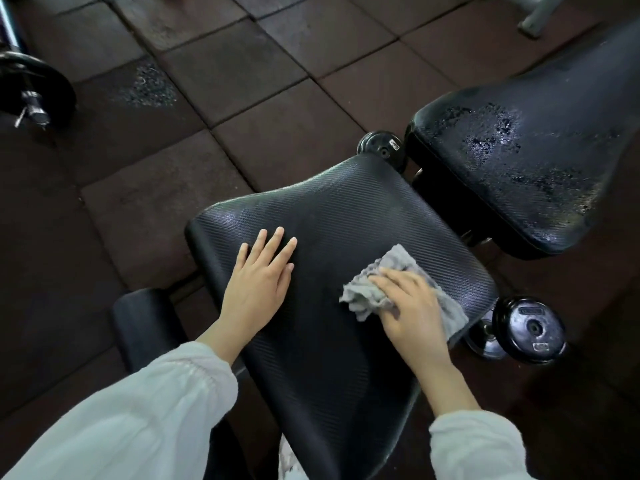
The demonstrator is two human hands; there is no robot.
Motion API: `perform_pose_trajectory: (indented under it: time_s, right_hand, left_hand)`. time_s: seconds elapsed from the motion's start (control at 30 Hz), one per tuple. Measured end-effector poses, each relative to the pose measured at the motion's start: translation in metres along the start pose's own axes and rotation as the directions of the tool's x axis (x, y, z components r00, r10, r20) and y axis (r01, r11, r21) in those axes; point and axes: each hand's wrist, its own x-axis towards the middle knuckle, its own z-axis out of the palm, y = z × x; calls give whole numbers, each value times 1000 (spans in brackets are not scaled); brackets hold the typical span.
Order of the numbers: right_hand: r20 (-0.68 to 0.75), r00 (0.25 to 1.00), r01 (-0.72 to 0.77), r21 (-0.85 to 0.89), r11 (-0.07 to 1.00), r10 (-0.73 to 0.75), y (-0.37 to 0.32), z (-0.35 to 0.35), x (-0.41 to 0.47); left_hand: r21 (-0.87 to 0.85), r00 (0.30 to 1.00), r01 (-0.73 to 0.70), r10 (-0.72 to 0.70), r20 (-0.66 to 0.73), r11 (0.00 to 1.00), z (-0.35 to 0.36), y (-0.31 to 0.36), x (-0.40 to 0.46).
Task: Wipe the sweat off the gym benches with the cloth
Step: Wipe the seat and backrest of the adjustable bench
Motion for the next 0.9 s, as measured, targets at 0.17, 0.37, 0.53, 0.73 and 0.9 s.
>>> perform_pose_trajectory:
  time_s: [0.17, 0.37, 0.53, 0.73, 0.9]
  right_hand:
    - [64, 998, 16, 37, 999, -18, -47, 26, 32]
    - [162, 962, 199, 136, 971, -220, -45, 13, -32]
    - [1, 998, 58, 78, 995, -58, -37, 19, -16]
    - [102, 990, 85, 117, 990, -97, -63, 33, 1]
    - [236, 930, 236, 210, 949, -284, -34, 5, -31]
  left_hand:
    - [-25, 998, 26, -24, 60, 999, 1, -2, -3]
    - [-27, 999, 28, -27, 32, 999, 4, -1, -3]
    - [-54, 999, 34, -33, 11, 998, 5, 1, -3]
    - [-55, 1000, 15, -16, -13, 998, 8, -1, -3]
    - [-46, 1000, 10, -10, -4, 999, 6, -4, -4]
